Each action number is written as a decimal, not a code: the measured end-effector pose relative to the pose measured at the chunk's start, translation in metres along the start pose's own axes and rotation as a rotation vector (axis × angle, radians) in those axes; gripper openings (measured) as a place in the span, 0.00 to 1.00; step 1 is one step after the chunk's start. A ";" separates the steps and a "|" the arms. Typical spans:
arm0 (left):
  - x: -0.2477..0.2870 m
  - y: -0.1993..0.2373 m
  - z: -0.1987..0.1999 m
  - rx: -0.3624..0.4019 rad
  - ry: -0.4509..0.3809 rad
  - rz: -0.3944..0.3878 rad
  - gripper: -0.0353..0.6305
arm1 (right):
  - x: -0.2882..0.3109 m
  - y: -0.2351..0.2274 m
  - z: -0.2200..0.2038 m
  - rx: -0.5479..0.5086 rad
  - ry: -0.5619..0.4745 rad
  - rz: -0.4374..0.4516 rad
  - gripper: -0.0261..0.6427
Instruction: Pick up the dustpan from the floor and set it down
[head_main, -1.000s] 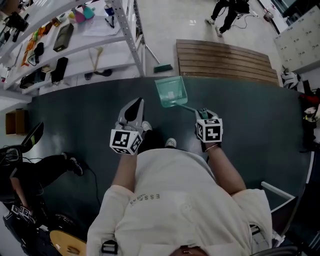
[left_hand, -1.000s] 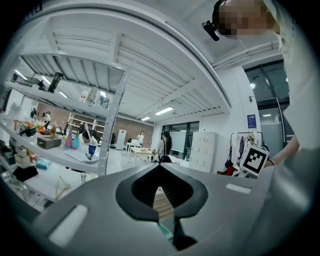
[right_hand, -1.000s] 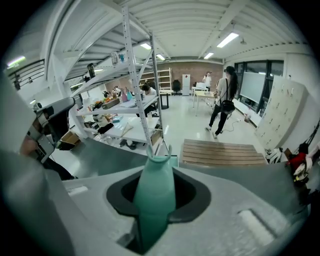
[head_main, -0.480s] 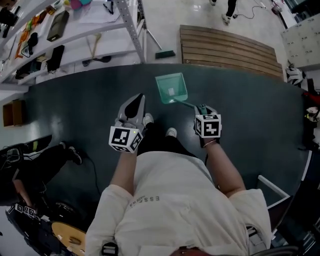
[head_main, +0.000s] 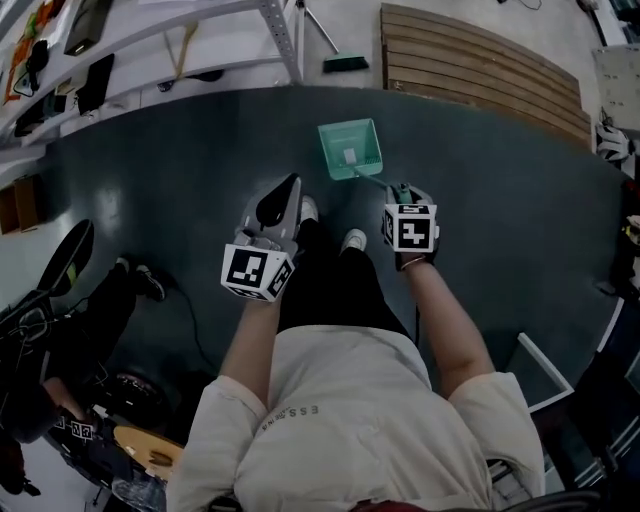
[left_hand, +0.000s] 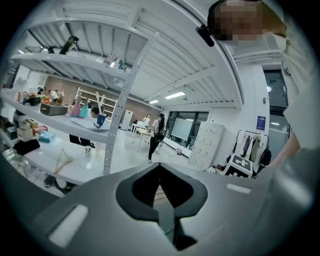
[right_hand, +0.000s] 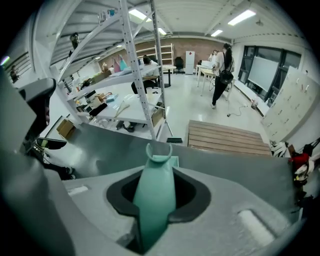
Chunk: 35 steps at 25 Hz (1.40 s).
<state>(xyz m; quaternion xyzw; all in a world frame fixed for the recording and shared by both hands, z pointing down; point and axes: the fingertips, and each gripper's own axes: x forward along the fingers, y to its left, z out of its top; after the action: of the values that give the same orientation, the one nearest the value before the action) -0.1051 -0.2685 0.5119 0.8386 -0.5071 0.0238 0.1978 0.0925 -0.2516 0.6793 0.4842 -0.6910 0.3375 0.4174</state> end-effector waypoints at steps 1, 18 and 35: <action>0.004 0.006 -0.006 0.010 0.010 0.002 0.07 | 0.012 0.004 0.001 0.001 0.005 -0.004 0.15; 0.035 0.044 -0.061 -0.049 0.092 -0.004 0.07 | 0.097 0.042 -0.020 0.029 0.036 -0.008 0.15; 0.020 -0.002 -0.018 -0.039 0.039 -0.019 0.07 | -0.008 0.040 0.054 0.082 -0.319 0.134 0.45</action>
<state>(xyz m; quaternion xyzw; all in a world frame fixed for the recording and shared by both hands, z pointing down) -0.0909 -0.2784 0.5331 0.8386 -0.4957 0.0283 0.2239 0.0422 -0.2837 0.6465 0.5009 -0.7649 0.3114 0.2589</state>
